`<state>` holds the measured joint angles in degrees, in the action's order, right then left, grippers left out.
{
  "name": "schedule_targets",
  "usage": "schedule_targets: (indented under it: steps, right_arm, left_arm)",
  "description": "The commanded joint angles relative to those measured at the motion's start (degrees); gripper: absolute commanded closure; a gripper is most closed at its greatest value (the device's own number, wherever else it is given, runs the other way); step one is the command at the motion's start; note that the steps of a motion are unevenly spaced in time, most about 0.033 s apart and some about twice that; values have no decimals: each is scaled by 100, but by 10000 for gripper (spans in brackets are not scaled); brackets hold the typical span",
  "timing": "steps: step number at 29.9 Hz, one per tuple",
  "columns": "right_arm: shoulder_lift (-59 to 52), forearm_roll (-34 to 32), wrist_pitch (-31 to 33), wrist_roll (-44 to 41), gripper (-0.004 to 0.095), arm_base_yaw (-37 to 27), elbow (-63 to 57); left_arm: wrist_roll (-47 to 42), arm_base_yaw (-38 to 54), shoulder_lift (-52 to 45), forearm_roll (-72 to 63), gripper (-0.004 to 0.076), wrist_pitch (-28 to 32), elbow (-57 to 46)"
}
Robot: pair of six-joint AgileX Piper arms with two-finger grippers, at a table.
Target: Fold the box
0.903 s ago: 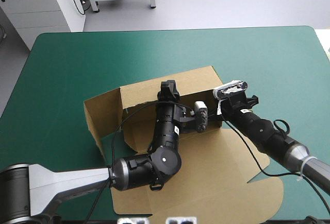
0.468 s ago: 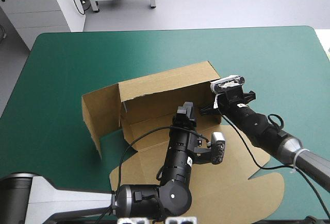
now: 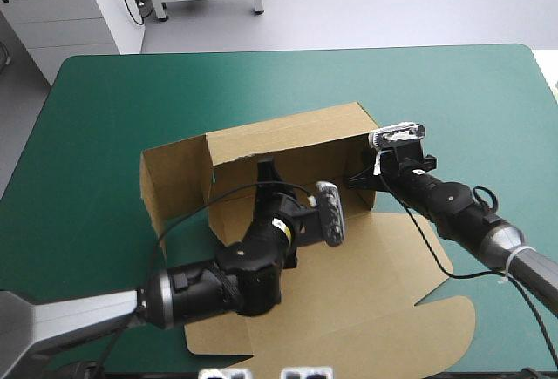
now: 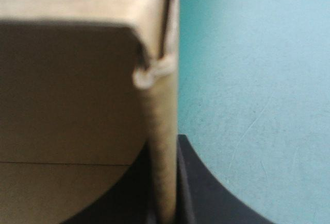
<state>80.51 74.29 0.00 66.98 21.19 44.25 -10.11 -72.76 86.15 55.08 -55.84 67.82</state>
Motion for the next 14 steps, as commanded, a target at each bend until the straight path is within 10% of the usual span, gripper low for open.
schedule_targets:
  steps: [1, 14]
  right_arm:
    - [33, 0, 1263, -122, 928, -594, -9]
    - [33, -4132, 2132, -3656, 926, -969, 724]
  left_arm:
    - [227, 449, -575, -487, 715, 573, 313]
    - [1903, 1639, -1702, -2945, 715, 1390, 368]
